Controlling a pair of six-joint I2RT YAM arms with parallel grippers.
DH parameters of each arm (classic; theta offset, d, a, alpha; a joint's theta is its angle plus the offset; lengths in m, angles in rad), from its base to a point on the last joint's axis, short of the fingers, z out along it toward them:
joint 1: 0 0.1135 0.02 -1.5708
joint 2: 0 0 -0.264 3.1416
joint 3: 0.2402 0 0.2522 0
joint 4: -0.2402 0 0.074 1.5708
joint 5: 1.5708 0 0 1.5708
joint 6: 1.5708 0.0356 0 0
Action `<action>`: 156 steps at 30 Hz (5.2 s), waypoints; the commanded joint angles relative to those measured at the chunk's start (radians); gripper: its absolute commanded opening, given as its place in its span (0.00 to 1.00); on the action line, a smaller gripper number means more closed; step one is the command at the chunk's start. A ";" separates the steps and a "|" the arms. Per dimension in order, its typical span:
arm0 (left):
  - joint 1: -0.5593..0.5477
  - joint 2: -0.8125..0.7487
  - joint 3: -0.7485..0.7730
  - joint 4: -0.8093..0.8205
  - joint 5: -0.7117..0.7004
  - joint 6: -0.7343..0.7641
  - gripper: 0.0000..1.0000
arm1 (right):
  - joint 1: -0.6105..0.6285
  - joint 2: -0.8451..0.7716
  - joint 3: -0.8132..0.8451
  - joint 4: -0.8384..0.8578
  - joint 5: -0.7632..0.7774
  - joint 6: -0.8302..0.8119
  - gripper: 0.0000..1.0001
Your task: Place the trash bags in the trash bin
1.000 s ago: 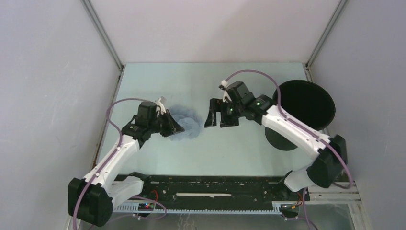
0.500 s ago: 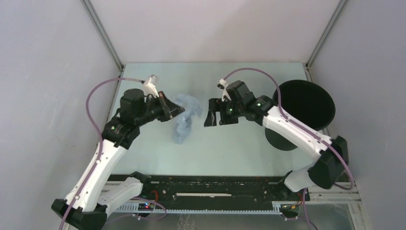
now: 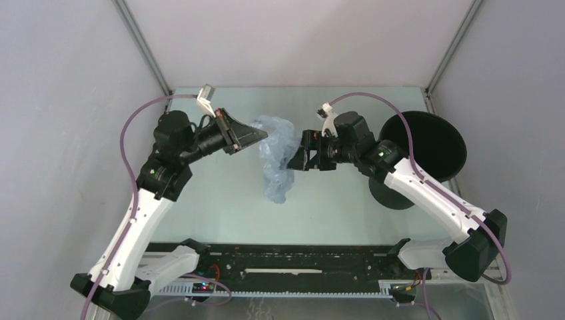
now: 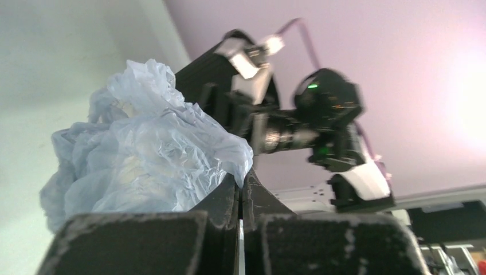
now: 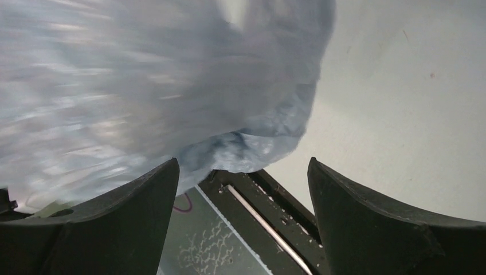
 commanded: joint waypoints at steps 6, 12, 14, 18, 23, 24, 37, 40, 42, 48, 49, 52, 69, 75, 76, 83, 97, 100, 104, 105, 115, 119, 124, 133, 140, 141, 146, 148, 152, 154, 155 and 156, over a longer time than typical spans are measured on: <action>-0.060 -0.064 -0.109 0.486 0.141 -0.332 0.00 | 0.001 -0.020 -0.045 0.104 0.106 0.017 0.91; -0.091 -0.078 -0.110 0.515 0.162 -0.361 0.00 | -0.033 -0.026 -0.129 0.394 -0.002 0.111 0.87; -0.100 -0.081 -0.115 0.531 0.155 -0.363 0.00 | -0.001 -0.017 -0.134 0.424 0.030 0.112 0.88; -0.105 -0.091 -0.133 0.551 0.110 -0.375 0.00 | 0.029 -0.064 -0.208 0.518 0.082 0.134 0.89; -0.103 -0.101 -0.122 0.553 0.026 -0.382 0.00 | 0.016 -0.170 -0.296 0.638 0.023 0.171 0.88; -0.102 -0.095 -0.120 0.554 0.023 -0.383 0.00 | 0.017 -0.193 -0.297 0.623 0.022 0.169 0.89; -0.062 -0.026 -0.165 0.592 0.051 -0.407 0.00 | 0.054 -0.315 -0.272 0.338 0.125 0.207 1.00; -0.062 -0.017 -0.178 0.609 0.031 -0.427 0.00 | 0.102 -0.303 -0.271 0.416 0.147 0.267 0.99; -0.061 -0.004 -0.181 0.628 0.033 -0.439 0.00 | 0.107 -0.269 -0.270 0.481 0.105 0.304 0.97; -0.042 0.030 -0.164 0.647 0.048 -0.463 0.00 | 0.154 -0.248 -0.282 0.525 0.092 0.145 0.95; -0.042 0.028 -0.166 0.646 0.045 -0.464 0.00 | 0.155 -0.241 -0.290 0.557 0.082 0.146 0.94; -0.036 0.034 -0.174 0.657 0.052 -0.486 0.00 | 0.178 -0.223 -0.297 0.608 0.008 0.049 0.90; -0.003 -0.006 -0.202 0.662 0.100 -0.539 0.00 | 0.278 -0.186 -0.268 0.605 0.201 -0.442 0.84; -0.001 -0.010 -0.193 0.664 0.122 -0.541 0.00 | 0.280 -0.107 -0.229 0.610 0.327 -0.464 0.84; 0.002 -0.009 -0.192 0.666 0.128 -0.540 0.00 | 0.280 -0.105 -0.230 0.599 0.337 -0.470 0.83; 0.033 -0.018 -0.196 0.659 0.149 -0.551 0.00 | 0.260 -0.126 -0.257 0.635 0.281 -0.451 0.79; 0.263 0.102 -0.089 0.501 0.086 -0.487 0.00 | 0.137 -0.020 0.021 0.357 0.354 -0.568 0.00; 0.236 0.179 0.225 0.437 0.053 -0.314 0.00 | 0.153 0.019 0.318 0.115 0.453 -0.649 0.00; 0.152 0.225 0.640 -0.090 -0.092 0.127 0.00 | 0.291 -0.019 0.370 0.100 0.667 -0.801 0.00; 0.152 0.191 0.561 -0.091 -0.098 0.130 0.00 | 0.300 -0.031 0.320 0.114 0.696 -0.806 0.00; 0.233 -0.371 -0.692 -0.011 -0.279 0.022 0.00 | 0.398 0.203 -0.133 -0.134 0.564 -0.543 0.00; 0.232 -0.464 -0.767 0.101 -0.234 -0.010 0.00 | 0.416 0.187 -0.131 -0.139 0.493 -0.500 0.23; 0.231 -0.451 -0.771 0.094 -0.177 0.027 0.00 | 0.392 0.048 -0.106 -0.184 0.333 -0.386 0.57; 0.231 -0.577 -0.855 0.129 -0.166 -0.030 0.00 | 0.267 -0.100 -0.128 -0.068 0.260 -0.009 0.81; 0.231 -0.597 -0.937 0.106 -0.145 -0.088 0.00 | 0.154 0.202 -0.010 -0.154 0.296 0.073 0.79; 0.231 -0.598 -0.937 0.080 -0.150 -0.084 0.00 | 0.147 0.242 0.003 -0.176 0.292 0.095 0.79; 0.231 -0.596 -0.962 0.008 -0.137 -0.077 0.00 | 0.181 0.381 0.027 -0.244 0.337 0.199 0.77; 0.231 -0.600 -0.982 0.006 -0.110 -0.079 0.00 | 0.184 0.422 0.027 -0.261 0.373 0.230 0.76; 0.231 -0.616 -0.997 -0.029 -0.096 -0.067 0.00 | 0.170 0.464 0.027 -0.210 0.382 0.241 0.50; 0.231 -0.622 -0.996 -0.044 -0.099 -0.068 0.00 | 0.158 0.463 0.058 -0.216 0.409 0.228 0.23; 0.231 -0.625 -0.995 -0.058 -0.106 -0.071 0.00 | 0.154 0.456 0.091 -0.251 0.439 0.207 0.14; 0.231 -0.628 -0.986 -0.074 -0.112 -0.071 0.00 | 0.155 0.435 0.120 -0.280 0.473 0.183 0.07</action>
